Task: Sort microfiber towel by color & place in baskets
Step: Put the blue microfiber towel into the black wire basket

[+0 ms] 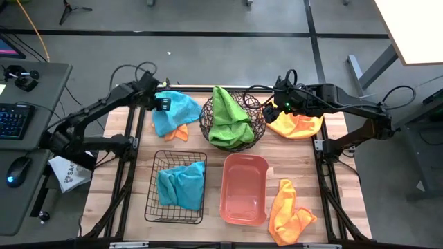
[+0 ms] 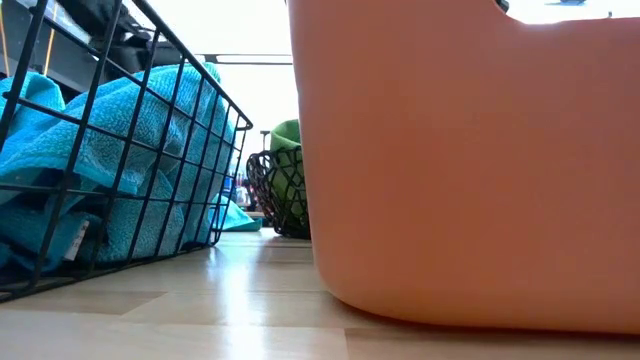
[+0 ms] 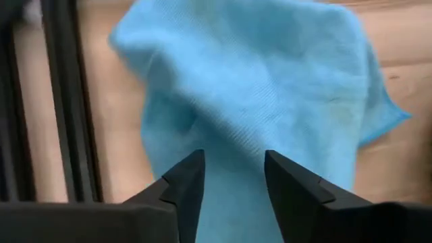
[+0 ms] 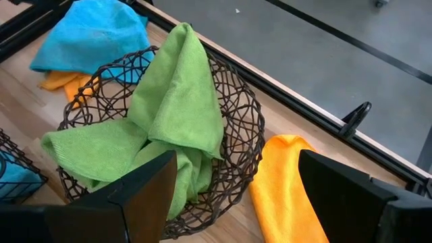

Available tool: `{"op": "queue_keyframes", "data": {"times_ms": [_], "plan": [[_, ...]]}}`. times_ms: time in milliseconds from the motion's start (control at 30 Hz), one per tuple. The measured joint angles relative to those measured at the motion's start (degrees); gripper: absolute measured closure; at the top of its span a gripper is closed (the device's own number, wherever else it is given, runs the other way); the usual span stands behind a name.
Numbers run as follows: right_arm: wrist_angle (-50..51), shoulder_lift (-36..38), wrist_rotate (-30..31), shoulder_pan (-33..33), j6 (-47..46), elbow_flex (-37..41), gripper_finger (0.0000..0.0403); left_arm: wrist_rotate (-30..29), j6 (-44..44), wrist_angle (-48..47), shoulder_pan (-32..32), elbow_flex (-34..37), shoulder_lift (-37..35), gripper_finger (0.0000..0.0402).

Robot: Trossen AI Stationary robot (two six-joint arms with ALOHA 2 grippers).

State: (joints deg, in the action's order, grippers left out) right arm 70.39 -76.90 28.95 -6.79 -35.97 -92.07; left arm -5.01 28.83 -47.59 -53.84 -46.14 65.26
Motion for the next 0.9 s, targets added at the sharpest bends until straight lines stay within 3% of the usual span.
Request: {"op": "queue_keyframes", "data": {"times_ms": [167,300,533,733,900], "plan": [[0.07,0.0,-0.02,-1.13,0.0,0.0,0.0096,-0.85,11.22,7.13,0.57,8.67,-8.94,0.0237],[0.03,0.0,-0.03,-2.6,0.07,0.0,0.0096,-1.53,19.64,14.18,1.44,13.81,-11.96,0.0225],[0.01,0.0,-1.88,-5.21,1.23,0.0,0.0096,-1.53,28.88,24.89,2.56,18.62,-10.6,0.022],[-0.33,0.0,-2.85,-5.99,3.01,0.0,0.0096,-1.77,31.09,25.42,2.54,19.73,-8.36,0.0219],[-0.85,0.0,-2.84,-5.99,3.45,0.0,0.0096,-2.38,31.1,31.14,2.54,19.75,-4.77,0.0219]]}}
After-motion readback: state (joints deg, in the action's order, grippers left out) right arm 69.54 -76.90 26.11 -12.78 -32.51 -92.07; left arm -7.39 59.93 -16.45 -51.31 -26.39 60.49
